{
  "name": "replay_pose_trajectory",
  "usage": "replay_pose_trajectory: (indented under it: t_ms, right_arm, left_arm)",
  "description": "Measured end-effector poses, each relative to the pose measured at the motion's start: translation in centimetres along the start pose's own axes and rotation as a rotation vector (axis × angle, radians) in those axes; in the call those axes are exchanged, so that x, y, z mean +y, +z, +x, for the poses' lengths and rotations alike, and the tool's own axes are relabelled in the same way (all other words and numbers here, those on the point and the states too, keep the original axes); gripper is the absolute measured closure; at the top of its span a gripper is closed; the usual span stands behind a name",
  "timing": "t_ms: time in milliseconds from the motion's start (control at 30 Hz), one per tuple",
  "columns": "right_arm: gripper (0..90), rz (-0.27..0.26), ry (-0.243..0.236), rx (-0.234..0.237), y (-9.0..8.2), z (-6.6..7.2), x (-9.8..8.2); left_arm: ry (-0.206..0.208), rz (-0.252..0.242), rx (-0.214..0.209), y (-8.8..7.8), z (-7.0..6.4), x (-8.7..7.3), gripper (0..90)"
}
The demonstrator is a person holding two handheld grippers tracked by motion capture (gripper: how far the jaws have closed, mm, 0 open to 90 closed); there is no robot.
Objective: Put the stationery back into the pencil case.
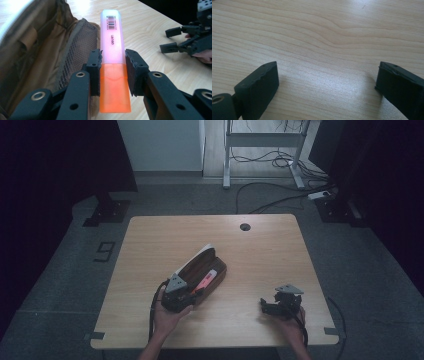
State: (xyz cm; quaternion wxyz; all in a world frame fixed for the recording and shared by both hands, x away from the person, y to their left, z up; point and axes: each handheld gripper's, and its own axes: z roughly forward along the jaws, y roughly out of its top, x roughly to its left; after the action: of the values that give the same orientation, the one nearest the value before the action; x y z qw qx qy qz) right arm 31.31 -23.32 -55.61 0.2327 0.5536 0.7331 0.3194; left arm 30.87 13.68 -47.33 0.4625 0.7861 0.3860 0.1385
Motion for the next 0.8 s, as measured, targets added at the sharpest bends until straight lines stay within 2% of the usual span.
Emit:
replay_pose_trajectory:
  t_ms: [367, 600, 800]
  right_arm:
    - [4.2, 0.000, 0.000, 0.000, 0.0, 0.0, 0.0]
    - [4.2, 0.000, 0.000, 0.000, 0.0, 0.0, 0.0]
    - [4.2, 0.000, 0.000, 0.000, 0.0, 0.0, 0.0]
  left_arm:
    - [0.011, 0.009, 0.061, 0.6, 1.6, 1.1, 67.2]
    - [0.034, 0.051, 0.125, 1.5, 2.5, 1.4, 67.1]
    - [0.048, 0.078, 0.148, 2.3, 2.6, 1.3, 67.0]
